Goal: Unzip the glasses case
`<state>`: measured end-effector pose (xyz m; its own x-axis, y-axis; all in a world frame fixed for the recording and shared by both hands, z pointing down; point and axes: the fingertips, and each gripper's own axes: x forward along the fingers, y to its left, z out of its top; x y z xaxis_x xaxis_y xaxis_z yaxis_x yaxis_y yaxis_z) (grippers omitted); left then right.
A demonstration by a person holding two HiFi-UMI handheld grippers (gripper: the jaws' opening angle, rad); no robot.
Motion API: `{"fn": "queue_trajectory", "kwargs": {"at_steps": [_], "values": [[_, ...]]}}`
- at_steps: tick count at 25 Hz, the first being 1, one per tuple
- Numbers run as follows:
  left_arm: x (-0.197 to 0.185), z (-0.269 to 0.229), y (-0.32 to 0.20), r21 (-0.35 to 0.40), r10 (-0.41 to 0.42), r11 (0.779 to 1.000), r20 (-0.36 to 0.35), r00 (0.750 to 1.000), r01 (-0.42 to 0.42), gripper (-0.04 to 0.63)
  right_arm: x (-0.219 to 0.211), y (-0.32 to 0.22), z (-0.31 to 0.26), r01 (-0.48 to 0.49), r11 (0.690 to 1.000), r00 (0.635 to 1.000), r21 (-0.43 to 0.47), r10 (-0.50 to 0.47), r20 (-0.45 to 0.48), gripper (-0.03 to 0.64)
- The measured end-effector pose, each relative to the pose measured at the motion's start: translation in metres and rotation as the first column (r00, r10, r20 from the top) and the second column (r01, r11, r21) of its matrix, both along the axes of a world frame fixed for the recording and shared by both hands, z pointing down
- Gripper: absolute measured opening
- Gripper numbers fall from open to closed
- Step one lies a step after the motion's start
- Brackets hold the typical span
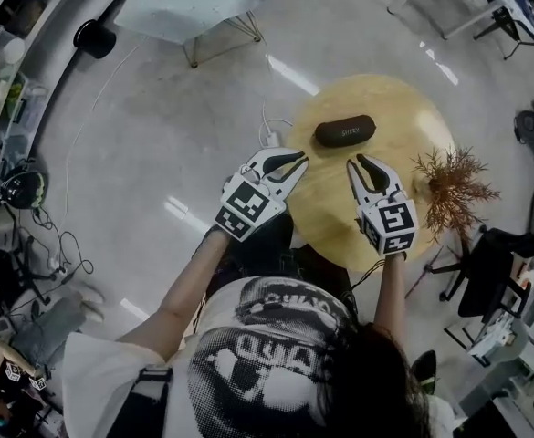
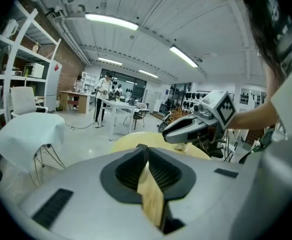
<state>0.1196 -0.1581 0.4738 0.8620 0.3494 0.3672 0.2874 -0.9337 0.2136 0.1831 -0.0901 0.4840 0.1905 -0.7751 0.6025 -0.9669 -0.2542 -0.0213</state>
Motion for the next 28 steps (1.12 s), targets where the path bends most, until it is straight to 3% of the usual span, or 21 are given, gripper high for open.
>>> {"fn": "queue_trajectory", "kwargs": {"at_steps": [8, 11, 14, 16, 18, 22, 24, 28], "values": [[0.016, 0.023, -0.001, -0.038, 0.011, 0.999, 0.022, 1.0, -0.01, 0.023, 0.034, 0.002, 0.022, 0.145, 0.975, 0.984, -0.17, -0.16, -0.078, 0.112], [0.022, 0.035, 0.0, -0.029, 0.018, 0.999, 0.044, 0.999, -0.016, 0.025, 0.048, -0.001, 0.036, 0.24, 0.931, 0.953, -0.274, -0.279, -0.114, 0.132], [0.027, 0.043, 0.004, 0.001, 0.029, 1.0, 0.065, 0.997, -0.029, 0.025, 0.063, -0.005, 0.051, 0.342, 0.857, 0.896, -0.386, -0.421, -0.141, 0.167], [0.029, 0.048, 0.008, 0.014, 0.033, 0.999, 0.079, 0.996, -0.034, 0.026, 0.072, -0.006, 0.062, 0.403, 0.793, 0.847, -0.456, -0.512, -0.141, 0.198], [0.028, 0.055, 0.012, 0.017, 0.036, 0.999, 0.097, 0.995, -0.038, 0.036, 0.077, -0.008, 0.074, 0.469, 0.707, 0.785, -0.529, -0.608, -0.116, 0.224], [0.025, 0.071, 0.012, 0.032, 0.045, 0.998, 0.134, 0.99, -0.05, 0.076, 0.075, -0.016, 0.102, 0.616, 0.473, 0.621, -0.63, -0.784, 0.019, 0.265], [0.026, 0.081, 0.009, 0.062, 0.059, 0.996, 0.154, 0.986, -0.07, 0.091, 0.075, -0.019, 0.113, 0.658, 0.37, 0.557, -0.656, -0.826, 0.093, 0.287], [0.028, 0.105, 0.006, 0.129, 0.092, 0.984, 0.202, 0.975, -0.12, 0.108, 0.072, -0.018, 0.133, 0.69, 0.219, 0.473, -0.69, -0.858, 0.201, 0.29]]}}
